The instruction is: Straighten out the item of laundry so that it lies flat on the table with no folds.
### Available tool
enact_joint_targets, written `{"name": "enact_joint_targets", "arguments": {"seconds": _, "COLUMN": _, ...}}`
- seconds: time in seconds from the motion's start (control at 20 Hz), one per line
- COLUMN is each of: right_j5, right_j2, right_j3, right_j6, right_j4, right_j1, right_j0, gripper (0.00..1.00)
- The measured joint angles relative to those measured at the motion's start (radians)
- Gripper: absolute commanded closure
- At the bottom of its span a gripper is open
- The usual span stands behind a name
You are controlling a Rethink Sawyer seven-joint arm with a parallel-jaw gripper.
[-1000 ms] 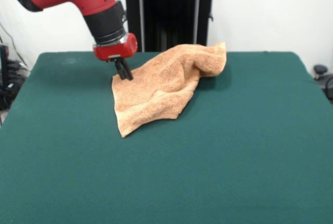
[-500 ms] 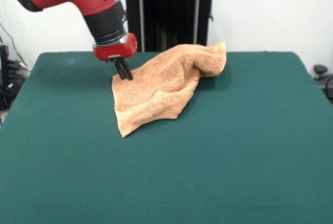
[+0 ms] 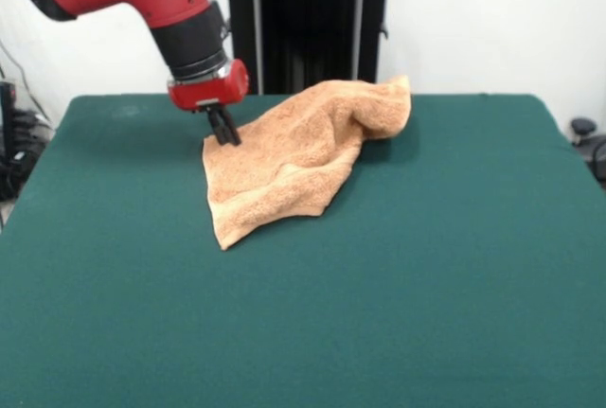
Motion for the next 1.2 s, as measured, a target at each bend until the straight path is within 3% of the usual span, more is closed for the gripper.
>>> {"name": "enact_joint_targets", "arguments": {"seconds": 0.75, "right_j5": -0.001, "right_j2": 0.000, "right_j3": 0.001, "right_j6": -0.186, "right_j4": 0.002, "right_j1": -0.003, "right_j0": -0.071, "gripper": 1.00}}
{"name": "enact_joint_targets", "arguments": {"seconds": 1.2, "right_j5": 0.027, "right_j2": -0.004, "right_j3": -0.007, "right_j6": -0.240, "right_j4": 0.001, "right_j1": -0.023, "right_j0": -0.101, "gripper": 1.00}}
